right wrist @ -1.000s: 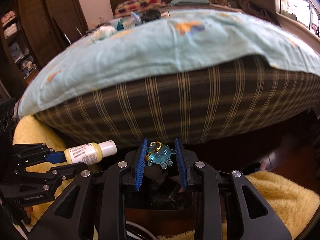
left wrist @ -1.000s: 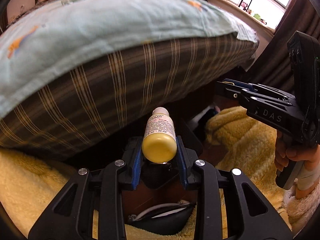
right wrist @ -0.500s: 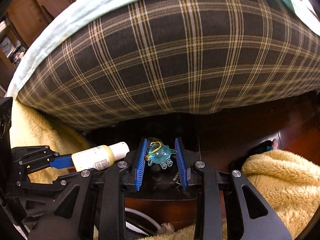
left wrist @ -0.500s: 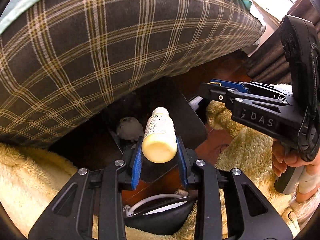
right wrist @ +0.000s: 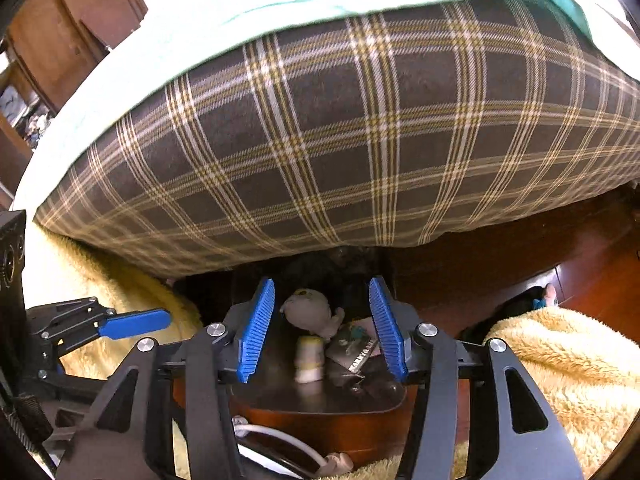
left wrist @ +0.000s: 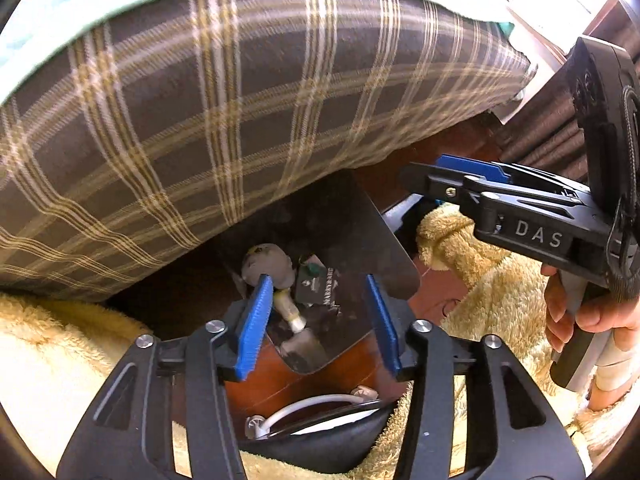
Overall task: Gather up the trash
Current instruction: 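Lower both tools to the black bin and open them, dropping bottle and toy, then grasp the white yarn ball with the left tool while the right tool grasps the tape roll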
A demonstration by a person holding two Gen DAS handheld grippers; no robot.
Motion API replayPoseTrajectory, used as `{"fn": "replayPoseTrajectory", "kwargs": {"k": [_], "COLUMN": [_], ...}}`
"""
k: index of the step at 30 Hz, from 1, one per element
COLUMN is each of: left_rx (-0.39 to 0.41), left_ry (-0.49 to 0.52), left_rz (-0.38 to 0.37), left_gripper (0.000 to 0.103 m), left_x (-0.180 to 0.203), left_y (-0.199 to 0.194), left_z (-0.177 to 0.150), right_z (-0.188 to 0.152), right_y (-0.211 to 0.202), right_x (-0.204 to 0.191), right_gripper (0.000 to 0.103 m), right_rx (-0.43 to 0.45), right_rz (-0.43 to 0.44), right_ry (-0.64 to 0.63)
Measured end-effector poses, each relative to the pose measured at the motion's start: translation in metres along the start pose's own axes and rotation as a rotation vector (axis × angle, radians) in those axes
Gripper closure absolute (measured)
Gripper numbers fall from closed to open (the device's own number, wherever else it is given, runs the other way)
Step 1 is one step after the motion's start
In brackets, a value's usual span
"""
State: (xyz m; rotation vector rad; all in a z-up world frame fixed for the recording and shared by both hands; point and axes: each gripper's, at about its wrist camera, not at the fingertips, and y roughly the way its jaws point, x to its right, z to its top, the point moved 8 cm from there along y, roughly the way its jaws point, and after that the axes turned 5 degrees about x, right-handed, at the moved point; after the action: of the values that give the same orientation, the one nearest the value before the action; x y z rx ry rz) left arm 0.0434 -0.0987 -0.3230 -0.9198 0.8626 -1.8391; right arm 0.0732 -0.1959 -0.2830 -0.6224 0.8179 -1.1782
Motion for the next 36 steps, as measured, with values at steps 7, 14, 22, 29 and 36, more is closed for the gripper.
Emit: {"fn": "replayPoseTrajectory", "kwargs": {"k": [7, 14, 22, 29, 36], "left_rx": [0.087, 0.224, 0.331, 0.38, 0.388], "left_ry": [0.004, 0.019, 0.003, -0.007, -0.022], "left_rz": [0.023, 0.05, 0.123, 0.169, 0.206], "left_gripper": [0.036, 0.019, 0.017, 0.017, 0.017], "left_x": [-0.003, -0.011, -0.038, -0.066, -0.093], "left_y": [-0.04, -0.097, -0.136, -0.152, -0.139], "left_z": [0.021, 0.055, 0.098, 0.137, 0.17], "right_z": [0.027, 0.077, 0.133, 0.165, 0.197], "right_y": [-0.036, -0.081, -0.096, -0.091, -0.067], "right_x": [-0.001, -0.014, -0.03, -0.04, -0.047], "right_gripper": [0.016, 0.011, 0.01, 0.01, 0.01], "right_rx": [0.105, 0.24, 0.314, 0.324, 0.318], "right_rz": [-0.012, -0.012, -0.021, -0.008, 0.007], "right_ry": [0.011, -0.032, -0.095, -0.11, -0.09]}}
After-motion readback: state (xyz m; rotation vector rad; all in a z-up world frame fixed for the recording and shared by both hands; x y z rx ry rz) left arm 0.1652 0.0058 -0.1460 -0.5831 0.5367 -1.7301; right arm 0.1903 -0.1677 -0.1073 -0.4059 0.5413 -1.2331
